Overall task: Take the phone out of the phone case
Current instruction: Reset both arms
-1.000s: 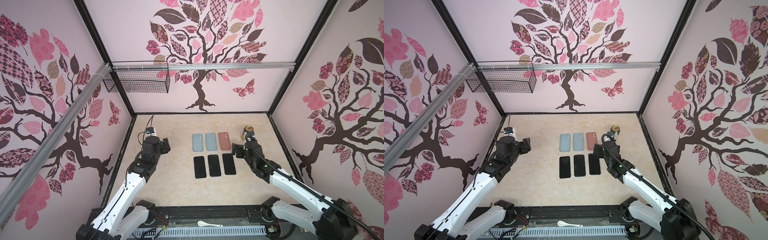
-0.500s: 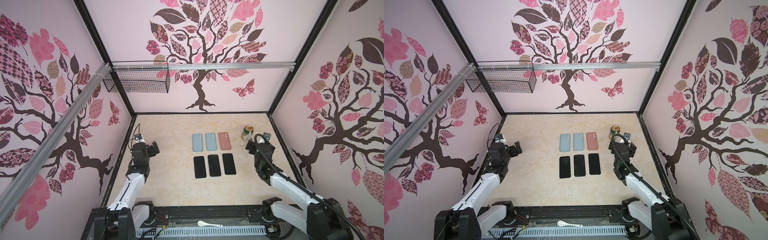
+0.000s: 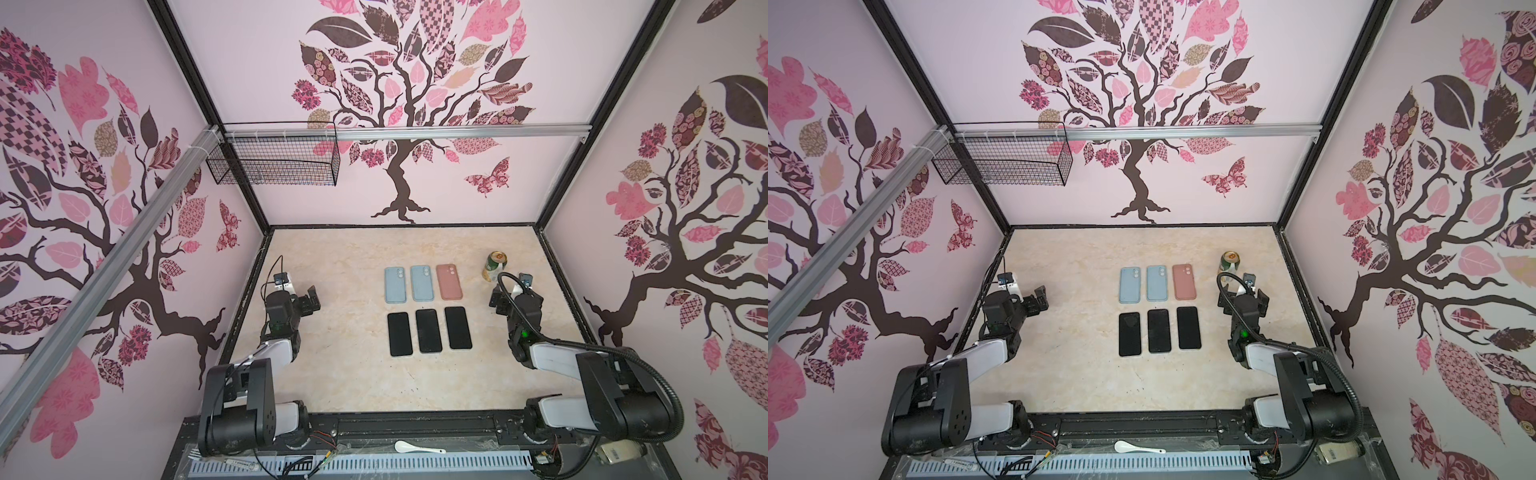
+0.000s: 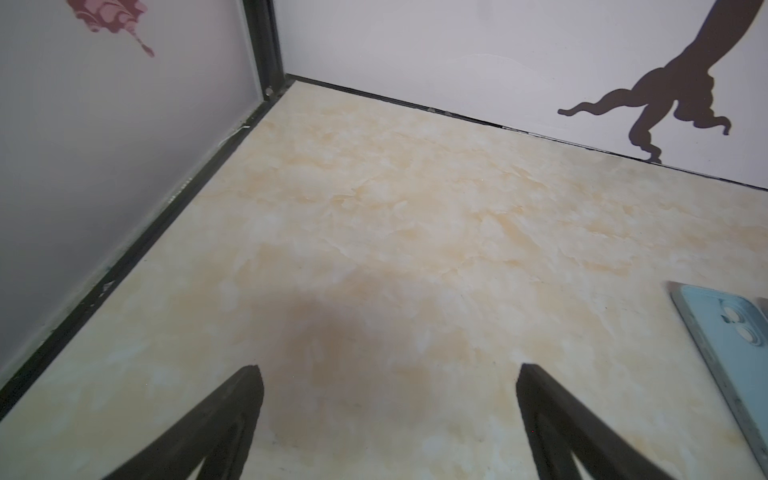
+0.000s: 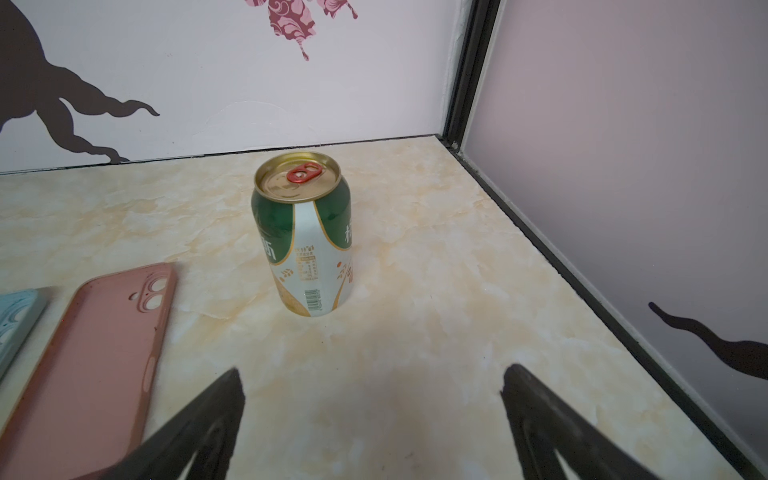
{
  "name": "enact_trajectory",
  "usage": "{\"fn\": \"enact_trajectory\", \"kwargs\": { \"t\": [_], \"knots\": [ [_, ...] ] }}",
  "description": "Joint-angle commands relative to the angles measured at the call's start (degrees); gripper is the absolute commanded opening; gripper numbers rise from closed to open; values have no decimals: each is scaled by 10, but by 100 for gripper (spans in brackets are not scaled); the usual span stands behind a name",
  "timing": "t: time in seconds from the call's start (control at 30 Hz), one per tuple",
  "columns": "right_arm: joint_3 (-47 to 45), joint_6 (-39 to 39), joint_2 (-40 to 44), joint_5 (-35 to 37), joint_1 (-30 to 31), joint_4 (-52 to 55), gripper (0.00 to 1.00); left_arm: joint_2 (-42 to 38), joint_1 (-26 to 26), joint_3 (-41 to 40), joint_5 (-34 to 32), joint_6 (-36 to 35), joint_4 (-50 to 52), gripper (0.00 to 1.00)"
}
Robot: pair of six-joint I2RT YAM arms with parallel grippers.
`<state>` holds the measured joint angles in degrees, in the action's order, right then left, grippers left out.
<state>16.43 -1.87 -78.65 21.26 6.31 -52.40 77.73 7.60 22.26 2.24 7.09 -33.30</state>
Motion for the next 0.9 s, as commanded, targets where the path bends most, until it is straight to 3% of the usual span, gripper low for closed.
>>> {"fn": "enact_trajectory", "kwargs": {
  "t": [0.0,0.1,0.27,0.4,0.57,0.87],
  "knots": [
    [-3,-11,-25,-45,-14,-73,99,27,2,-23,30,-11,-123,98],
    [-22,-9,-46,-55,-15,-123,99,50,2,-46,23,-11,-187,98],
    [-63,-11,-97,-45,-14,-247,99,77,-30,-83,-59,-16,-278,98],
    [-49,-13,-95,-55,-14,-218,99,124,-55,-70,-64,-44,-310,99],
    [3,-12,-106,-68,-17,-129,99,120,-56,1,-72,-44,-165,99],
    [-1,-11,-105,-77,-22,-134,99,115,-66,1,-87,-51,-155,98]
  ]
}}
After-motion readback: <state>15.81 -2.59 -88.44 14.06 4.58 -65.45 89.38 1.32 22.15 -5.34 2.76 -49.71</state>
